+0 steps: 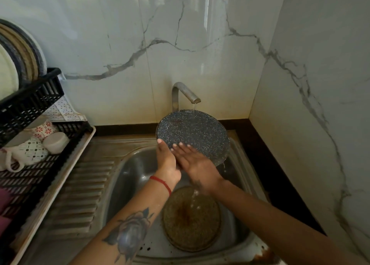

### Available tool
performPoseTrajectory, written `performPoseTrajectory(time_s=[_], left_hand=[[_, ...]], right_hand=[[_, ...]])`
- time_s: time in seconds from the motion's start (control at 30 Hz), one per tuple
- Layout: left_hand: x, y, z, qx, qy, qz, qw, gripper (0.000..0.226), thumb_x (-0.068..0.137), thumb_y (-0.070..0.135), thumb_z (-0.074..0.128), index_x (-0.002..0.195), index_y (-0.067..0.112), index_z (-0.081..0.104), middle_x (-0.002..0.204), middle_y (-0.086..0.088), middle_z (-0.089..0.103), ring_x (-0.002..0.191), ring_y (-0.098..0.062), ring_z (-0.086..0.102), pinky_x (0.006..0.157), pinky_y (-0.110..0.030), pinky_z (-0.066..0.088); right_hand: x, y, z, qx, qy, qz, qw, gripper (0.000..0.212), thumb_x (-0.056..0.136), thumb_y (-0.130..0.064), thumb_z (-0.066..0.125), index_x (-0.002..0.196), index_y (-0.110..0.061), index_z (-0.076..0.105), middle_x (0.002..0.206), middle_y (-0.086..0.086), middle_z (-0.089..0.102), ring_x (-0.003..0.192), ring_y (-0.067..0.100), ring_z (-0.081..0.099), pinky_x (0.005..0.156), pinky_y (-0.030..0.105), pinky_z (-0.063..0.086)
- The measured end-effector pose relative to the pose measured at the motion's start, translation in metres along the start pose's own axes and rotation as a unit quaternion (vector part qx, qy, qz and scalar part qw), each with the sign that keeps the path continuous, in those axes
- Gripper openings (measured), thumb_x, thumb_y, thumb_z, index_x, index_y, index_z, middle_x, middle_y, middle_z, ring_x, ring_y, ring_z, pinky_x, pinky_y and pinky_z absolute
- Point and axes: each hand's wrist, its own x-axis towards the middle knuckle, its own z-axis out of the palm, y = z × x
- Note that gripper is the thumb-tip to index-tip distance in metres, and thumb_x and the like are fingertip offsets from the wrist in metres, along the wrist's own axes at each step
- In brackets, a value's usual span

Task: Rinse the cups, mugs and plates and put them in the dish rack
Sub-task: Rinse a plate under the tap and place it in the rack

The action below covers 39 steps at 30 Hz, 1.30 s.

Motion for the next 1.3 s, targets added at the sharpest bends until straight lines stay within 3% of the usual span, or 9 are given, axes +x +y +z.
performPoseTrajectory(time_s=[0.17, 0.37, 0.53, 0.7, 0.87, 0.97, 1.07, 1.17, 1.3], left_hand=[[0.011, 0.016, -0.013, 0.112, 0.042, 0.087, 0.989, 0.045, 0.102, 0.045, 0.027, 0.14, 0.021, 0.036, 0.14, -0.008, 0.048, 0.125, -0.032, 0.049, 0.102, -0.056, 0.042], [-0.023, -0.023, 0.018, -0.004, 0.112, 0.234, 0.966, 0.037, 0.105, 0.028, 0.028, 0.141, 0.021, 0.032, 0.127, -0.002, 0.05, 0.105, -0.013, 0.056, 0.086, -0.03, 0.05], [-0.002, -0.007, 0.001, 0.037, 0.058, 0.161, 0.984, 0.036, 0.106, 0.026, 0.028, 0.14, 0.019, 0.036, 0.139, -0.011, 0.048, 0.12, -0.027, 0.051, 0.104, -0.05, 0.042], [0.001, -0.009, -0.001, 0.06, 0.069, 0.185, 0.979, 0.038, 0.105, 0.033, 0.026, 0.139, 0.02, 0.038, 0.138, -0.008, 0.048, 0.122, -0.026, 0.05, 0.104, -0.049, 0.042], [-0.003, -0.02, 0.0, 0.06, 0.076, 0.176, 0.98, 0.036, 0.105, 0.037, 0.024, 0.13, 0.021, 0.044, 0.13, -0.01, 0.054, 0.115, -0.025, 0.055, 0.102, -0.047, 0.044], [0.014, 0.007, -0.011, 0.13, 0.031, 0.167, 0.977, 0.04, 0.104, 0.039, 0.025, 0.133, 0.021, 0.045, 0.133, -0.01, 0.053, 0.119, -0.029, 0.053, 0.101, -0.052, 0.044], [0.019, 0.013, -0.01, 0.128, 0.054, 0.198, 0.97, 0.042, 0.104, 0.039, 0.027, 0.137, 0.022, 0.044, 0.131, -0.006, 0.052, 0.121, -0.027, 0.052, 0.094, -0.044, 0.048], [-0.003, -0.021, 0.008, 0.012, 0.117, 0.261, 0.958, 0.04, 0.105, 0.03, 0.027, 0.144, 0.026, 0.033, 0.14, -0.004, 0.044, 0.124, -0.02, 0.049, 0.094, -0.032, 0.046], [0.002, -0.024, -0.001, -0.028, 0.098, 0.193, 0.976, 0.039, 0.105, 0.03, 0.026, 0.144, 0.033, 0.034, 0.146, -0.005, 0.041, 0.129, -0.024, 0.046, 0.106, -0.045, 0.041]], right_hand=[[-0.048, 0.051, -0.022, -0.016, 0.029, -0.08, 0.996, 0.041, 0.085, -0.006, 0.066, 0.124, 0.005, 0.058, 0.134, 0.02, 0.054, 0.124, 0.035, 0.051, 0.099, 0.054, 0.044], [-0.016, 0.011, -0.015, 0.003, 0.071, -0.048, 0.996, 0.051, 0.075, -0.008, 0.075, 0.122, 0.003, 0.06, 0.129, 0.019, 0.058, 0.119, 0.032, 0.057, 0.098, 0.047, 0.047], [-0.037, 0.04, -0.021, 0.005, -0.008, -0.123, 0.992, 0.051, 0.089, -0.015, 0.062, 0.136, -0.002, 0.048, 0.143, 0.015, 0.046, 0.135, 0.033, 0.039, 0.112, 0.047, 0.03], [-0.038, 0.054, -0.014, -0.04, -0.143, 0.055, 0.987, 0.082, 0.092, -0.062, 0.033, 0.15, -0.017, -0.005, 0.158, 0.011, -0.007, 0.146, 0.029, -0.011, 0.119, 0.041, -0.008], [-0.012, 0.007, -0.003, -0.037, -0.083, -0.067, 0.994, 0.066, 0.096, -0.029, 0.05, 0.15, -0.005, 0.021, 0.157, 0.014, 0.019, 0.146, 0.026, 0.013, 0.12, 0.04, 0.005], [-0.038, 0.029, -0.018, -0.032, -0.034, -0.139, 0.989, 0.048, 0.095, -0.02, 0.052, 0.14, -0.004, 0.043, 0.147, 0.014, 0.041, 0.138, 0.028, 0.035, 0.114, 0.042, 0.026], [-0.046, 0.051, -0.026, -0.037, 0.013, -0.137, 0.99, 0.047, 0.088, -0.005, 0.053, 0.134, 0.001, 0.049, 0.141, 0.018, 0.047, 0.131, 0.034, 0.044, 0.109, 0.048, 0.029], [-0.022, 0.03, -0.018, -0.015, 0.02, -0.078, 0.997, 0.056, 0.082, -0.007, 0.064, 0.135, 0.001, 0.048, 0.138, 0.019, 0.05, 0.129, 0.033, 0.047, 0.108, 0.049, 0.03], [-0.021, 0.029, -0.009, 0.03, -0.034, -0.118, 0.992, 0.059, 0.086, -0.02, 0.065, 0.14, -0.007, 0.043, 0.145, 0.015, 0.043, 0.137, 0.032, 0.036, 0.114, 0.046, 0.028]])
